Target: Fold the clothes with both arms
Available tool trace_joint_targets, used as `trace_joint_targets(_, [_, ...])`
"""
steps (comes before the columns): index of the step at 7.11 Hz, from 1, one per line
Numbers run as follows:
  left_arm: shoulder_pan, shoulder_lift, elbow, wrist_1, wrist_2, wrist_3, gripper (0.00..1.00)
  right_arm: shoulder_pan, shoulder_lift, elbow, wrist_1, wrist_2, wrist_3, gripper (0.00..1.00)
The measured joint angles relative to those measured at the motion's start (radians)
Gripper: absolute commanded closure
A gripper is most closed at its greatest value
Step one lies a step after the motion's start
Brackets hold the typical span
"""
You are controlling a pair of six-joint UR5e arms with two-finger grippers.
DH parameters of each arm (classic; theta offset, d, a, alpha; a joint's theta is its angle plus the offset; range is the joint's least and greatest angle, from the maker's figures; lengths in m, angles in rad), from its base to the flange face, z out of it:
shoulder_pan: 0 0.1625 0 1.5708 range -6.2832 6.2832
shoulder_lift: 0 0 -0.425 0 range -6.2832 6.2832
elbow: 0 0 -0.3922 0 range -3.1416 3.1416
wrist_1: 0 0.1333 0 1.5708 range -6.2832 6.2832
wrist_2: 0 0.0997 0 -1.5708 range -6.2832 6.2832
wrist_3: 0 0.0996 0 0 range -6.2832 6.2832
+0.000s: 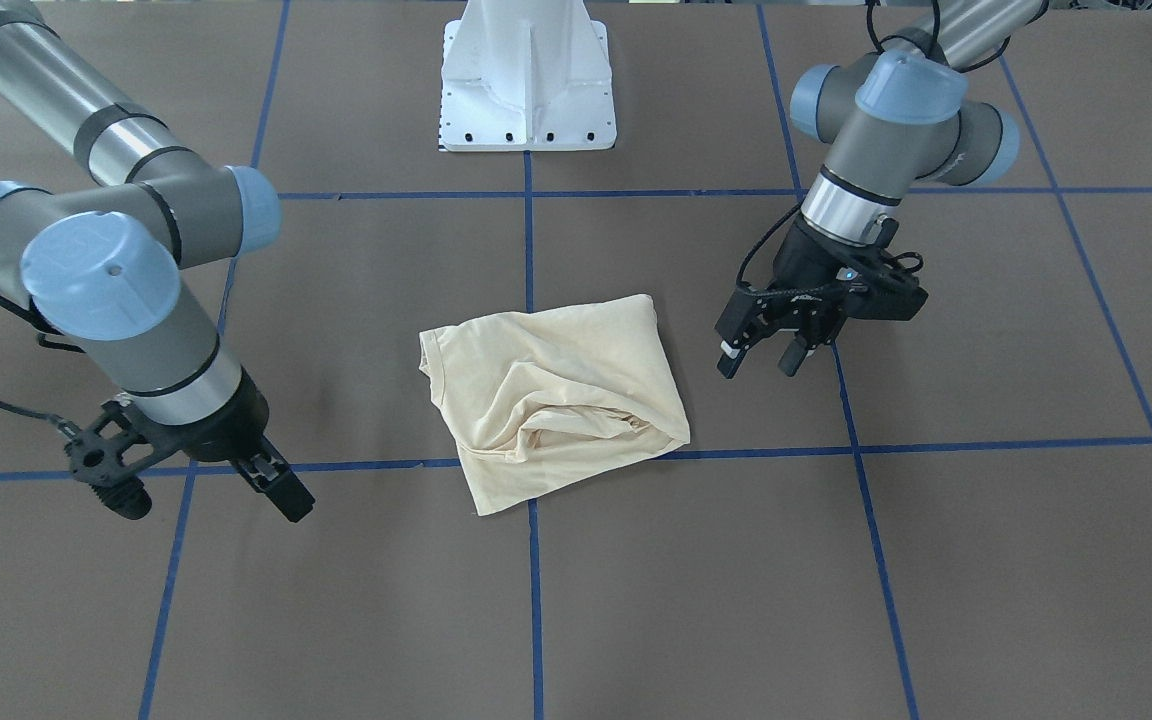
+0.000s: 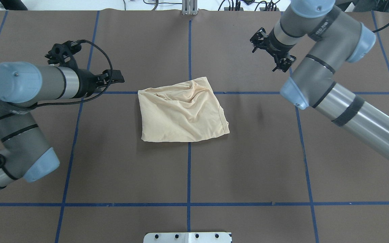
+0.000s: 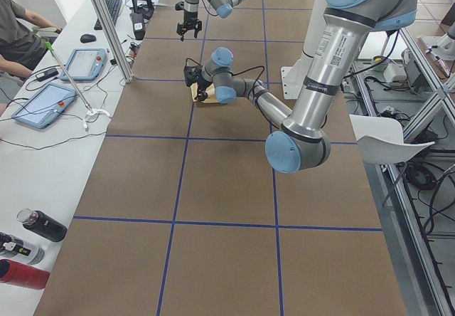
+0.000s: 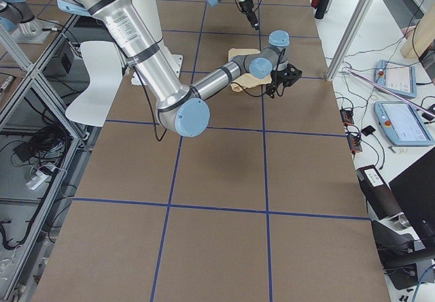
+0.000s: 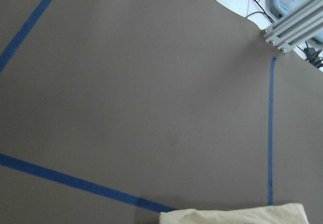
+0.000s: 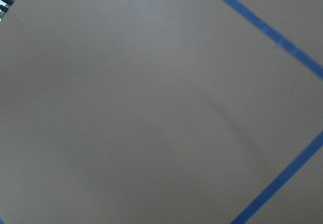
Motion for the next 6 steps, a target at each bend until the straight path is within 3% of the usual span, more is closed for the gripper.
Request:
trace_joint_targets(3, [-0.172,0.261,-0.151,0.001,-0.216,0.473,0.01,0.259,-0.256,0.094,-0.049,0.191,-0.628,0.0])
trace_joint_targets(4, [-0.273,0.326,-0.151,0.002,-0.283,0.677,0.01,0.354,-0.315,0.099,-0.089,0.222,-0.843,0.0])
trace_joint_targets(6, [-0.533,0.38,-0.036,0.034,-0.392,1.146,0.01,0.512,-0.397,0.098,-0.213,0.238,-1.3,0.0])
